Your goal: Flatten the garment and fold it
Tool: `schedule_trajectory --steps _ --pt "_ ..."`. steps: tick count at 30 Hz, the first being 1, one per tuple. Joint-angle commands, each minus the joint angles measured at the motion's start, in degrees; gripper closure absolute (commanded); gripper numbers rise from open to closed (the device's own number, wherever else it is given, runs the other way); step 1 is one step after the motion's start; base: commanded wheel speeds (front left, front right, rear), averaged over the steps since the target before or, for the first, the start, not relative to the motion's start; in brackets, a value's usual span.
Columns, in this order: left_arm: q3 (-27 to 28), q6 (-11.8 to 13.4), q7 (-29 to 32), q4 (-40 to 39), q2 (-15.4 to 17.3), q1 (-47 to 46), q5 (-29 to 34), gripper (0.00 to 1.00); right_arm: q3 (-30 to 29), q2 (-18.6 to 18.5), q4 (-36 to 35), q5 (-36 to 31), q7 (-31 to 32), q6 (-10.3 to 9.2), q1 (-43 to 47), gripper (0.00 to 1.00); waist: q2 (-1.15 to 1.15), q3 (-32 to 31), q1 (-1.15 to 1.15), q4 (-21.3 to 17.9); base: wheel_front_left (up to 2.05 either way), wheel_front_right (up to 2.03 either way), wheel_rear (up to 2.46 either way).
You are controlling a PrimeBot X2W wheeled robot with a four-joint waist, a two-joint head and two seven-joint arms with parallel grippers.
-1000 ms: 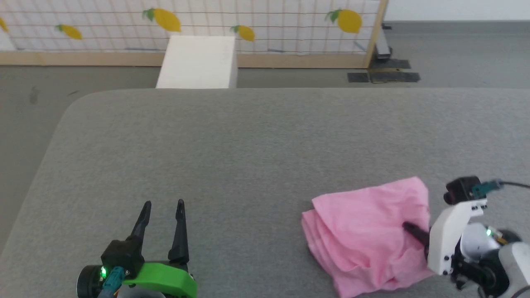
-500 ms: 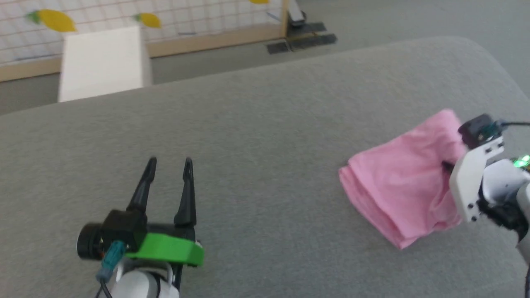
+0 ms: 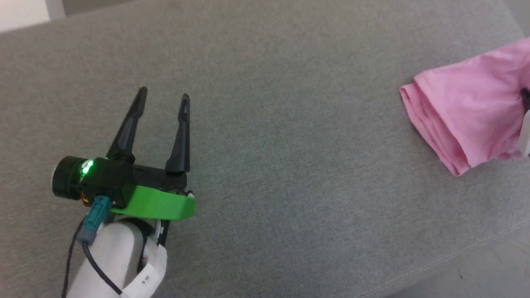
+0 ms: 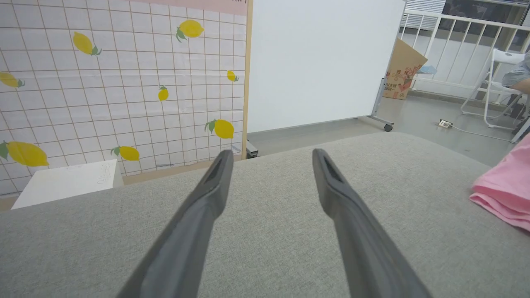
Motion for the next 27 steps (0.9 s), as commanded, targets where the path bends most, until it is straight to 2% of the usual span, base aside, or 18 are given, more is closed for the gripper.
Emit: schedule_trajectory --steps 1,4,5,6,7,13,17,22,27 --pt "0.3 0.2 0.3 -0.7 0.8 -1.1 0.5 0.0 -0.8 0.6 1.8 -1.2 -1.8 -0.09 -1.9 1.0 0.4 7.6 -0.02 -1.4 0.0 0.0 0.0" --pt "0.3 0.3 0.7 -1.6 1.2 -1.4 0.7 0.0 -2.6 1.3 5.8 -3.3 -5.3 -0.09 -4.1 1.0 0.4 8.5 -0.02 -0.5 0.0 0.0 0.0" --pt "0.3 0.4 0.7 -1.8 1.2 -1.4 0.7 0.0 -3.4 1.6 7.4 -4.3 -6.6 -0.09 -4.8 0.88 0.4 8.6 -0.02 -0.1 0.0 0.0 0.0" --pt "0.4 0.5 0.7 -1.9 1.2 -1.4 0.7 0.0 -3.9 1.9 8.6 -5.0 -7.6 -0.09 -5.2 0.53 0.4 8.6 -0.02 0.1 0.0 0.0 0.0" --pt "0.4 0.6 0.7 -2.1 1.2 -1.4 0.6 0.0 -4.6 2.0 10.2 -6.2 -8.9 -0.09 -5.6 0.0 0.4 8.5 -0.02 0.5 0.0 0.0 0.0" --pt "0.7 1.3 0.0 -1.6 1.1 -0.1 0.1 0.0 -11.1 1.4 17.7 -14.3 -15.1 -0.09 -6.9 0.0 0.4 6.0 -0.02 1.7 0.0 0.0 0.0" --pt "0.7 1.6 -0.6 -0.4 1.0 1.2 0.0 0.0 -15.7 0.3 20.0 -20.3 -18.6 -0.09 -5.5 0.0 0.4 2.5 -0.02 2.3 0.0 0.0 0.0" --pt "1.1 2.6 -1.4 1.2 0.5 4.9 -0.8 0.0 -21.1 1.3 19.7 -26.9 -22.1 -0.09 -0.4 0.0 0.4 -3.5 -0.02 3.2 0.0 0.0 0.0" --pt "2.0 4.1 -2.1 2.4 -0.5 9.8 -2.0 0.0 -24.5 4.4 16.5 -28.6 -26.0 -0.09 6.6 0.0 0.4 -10.3 -0.02 4.2 0.0 0.0 0.0"
